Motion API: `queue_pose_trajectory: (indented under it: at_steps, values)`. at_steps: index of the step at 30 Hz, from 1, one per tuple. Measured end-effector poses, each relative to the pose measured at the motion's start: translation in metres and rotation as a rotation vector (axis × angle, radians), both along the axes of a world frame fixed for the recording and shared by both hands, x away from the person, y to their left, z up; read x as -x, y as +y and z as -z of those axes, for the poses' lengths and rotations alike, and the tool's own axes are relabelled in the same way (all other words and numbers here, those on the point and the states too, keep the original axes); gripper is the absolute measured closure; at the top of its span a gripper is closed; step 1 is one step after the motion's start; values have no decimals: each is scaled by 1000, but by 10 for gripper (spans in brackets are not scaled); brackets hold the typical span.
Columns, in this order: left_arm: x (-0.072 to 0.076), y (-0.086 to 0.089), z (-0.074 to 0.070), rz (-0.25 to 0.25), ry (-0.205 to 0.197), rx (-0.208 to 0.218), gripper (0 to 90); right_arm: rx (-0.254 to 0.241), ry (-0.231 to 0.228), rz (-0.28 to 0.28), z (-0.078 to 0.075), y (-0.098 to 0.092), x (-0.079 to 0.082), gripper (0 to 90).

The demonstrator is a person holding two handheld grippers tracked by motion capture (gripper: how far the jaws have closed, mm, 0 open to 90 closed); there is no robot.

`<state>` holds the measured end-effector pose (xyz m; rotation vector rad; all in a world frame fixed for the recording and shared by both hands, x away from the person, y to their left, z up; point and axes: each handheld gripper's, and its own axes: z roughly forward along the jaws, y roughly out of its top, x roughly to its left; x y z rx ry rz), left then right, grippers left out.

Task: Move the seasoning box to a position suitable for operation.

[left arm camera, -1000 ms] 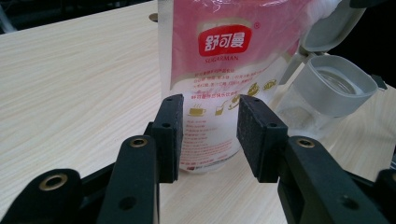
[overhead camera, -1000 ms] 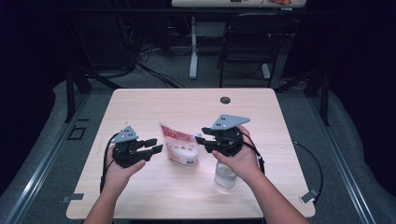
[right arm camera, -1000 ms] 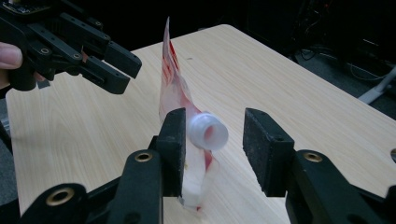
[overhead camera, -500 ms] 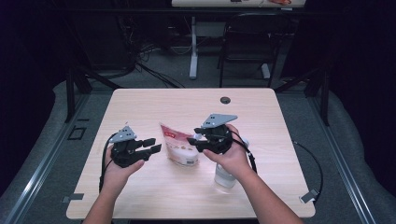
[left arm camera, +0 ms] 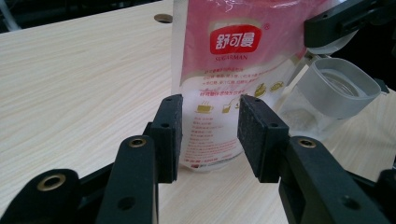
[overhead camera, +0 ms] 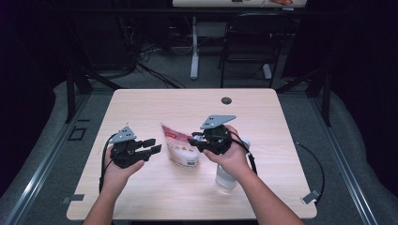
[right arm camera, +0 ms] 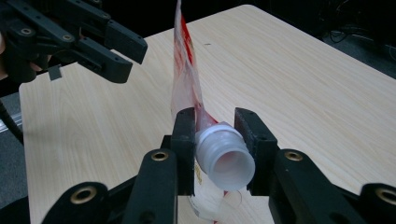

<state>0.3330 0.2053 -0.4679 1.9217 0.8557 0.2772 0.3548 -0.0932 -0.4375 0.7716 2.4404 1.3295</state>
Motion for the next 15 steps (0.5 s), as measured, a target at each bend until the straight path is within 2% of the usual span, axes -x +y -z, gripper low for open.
queue_pose_trajectory:
  at_steps: [10, 15]
  values:
    - [0, 1, 1, -2, 3, 1, 605, -47, 8, -12, 0, 1, 9, 707]
    - [0, 2, 0, 0, 3, -4, 605, -34, 12, -29, -2, -5, 17, 707]
